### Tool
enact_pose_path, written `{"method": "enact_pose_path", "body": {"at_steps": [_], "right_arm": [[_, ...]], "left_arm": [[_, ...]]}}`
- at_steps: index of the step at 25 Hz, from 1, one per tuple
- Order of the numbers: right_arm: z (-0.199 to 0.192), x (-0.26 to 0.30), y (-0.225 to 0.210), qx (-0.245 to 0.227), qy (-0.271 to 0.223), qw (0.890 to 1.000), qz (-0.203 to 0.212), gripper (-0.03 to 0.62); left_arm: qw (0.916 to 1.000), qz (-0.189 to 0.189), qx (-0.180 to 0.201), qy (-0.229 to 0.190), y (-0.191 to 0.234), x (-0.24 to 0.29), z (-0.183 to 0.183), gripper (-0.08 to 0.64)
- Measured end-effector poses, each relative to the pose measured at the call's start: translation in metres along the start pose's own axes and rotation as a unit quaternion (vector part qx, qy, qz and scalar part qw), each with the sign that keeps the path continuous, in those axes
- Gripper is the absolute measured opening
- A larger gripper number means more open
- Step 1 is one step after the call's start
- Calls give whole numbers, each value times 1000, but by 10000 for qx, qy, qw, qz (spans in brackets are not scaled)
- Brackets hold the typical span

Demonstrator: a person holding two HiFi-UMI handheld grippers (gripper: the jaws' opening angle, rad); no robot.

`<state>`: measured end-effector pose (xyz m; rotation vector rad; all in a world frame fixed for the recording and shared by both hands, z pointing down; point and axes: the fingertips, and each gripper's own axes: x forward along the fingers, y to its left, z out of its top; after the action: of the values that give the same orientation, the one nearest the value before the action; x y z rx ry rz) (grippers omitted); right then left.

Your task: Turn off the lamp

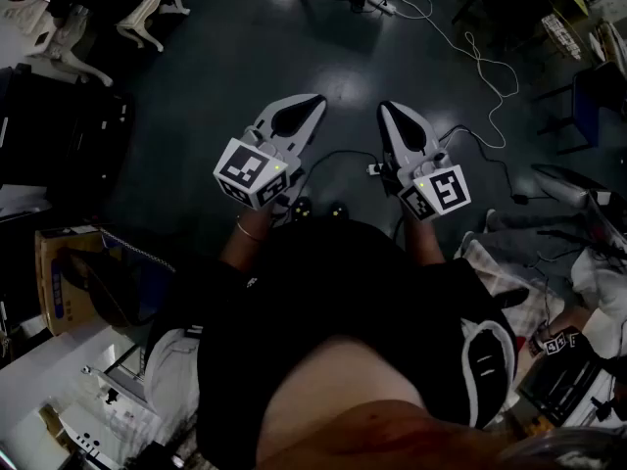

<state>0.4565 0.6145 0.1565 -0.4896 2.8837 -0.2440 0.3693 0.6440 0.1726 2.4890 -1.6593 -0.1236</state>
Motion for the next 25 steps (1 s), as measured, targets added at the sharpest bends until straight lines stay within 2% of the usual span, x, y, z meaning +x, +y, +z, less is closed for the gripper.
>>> {"method": "enact_pose_path", "body": {"at_steps": [4,9,20,25], "right_arm": [[-2,-8,-8,-129,127,9998,-87,0],[-1,-13,-7,-42,165,9998,-137,-1],[7,-31,-12,48,-125,9999,107,0],[5,-44,-24,21,-204,9998,-33,0]], "left_arm": [[10000,-12,37,-33,-7,4,3,8],[10000,1,27,6,-12,4,0,8],[9999,48,159,30,-30,15,-5,8],[9998,-49,187,62,-36,27,-11,8]]}}
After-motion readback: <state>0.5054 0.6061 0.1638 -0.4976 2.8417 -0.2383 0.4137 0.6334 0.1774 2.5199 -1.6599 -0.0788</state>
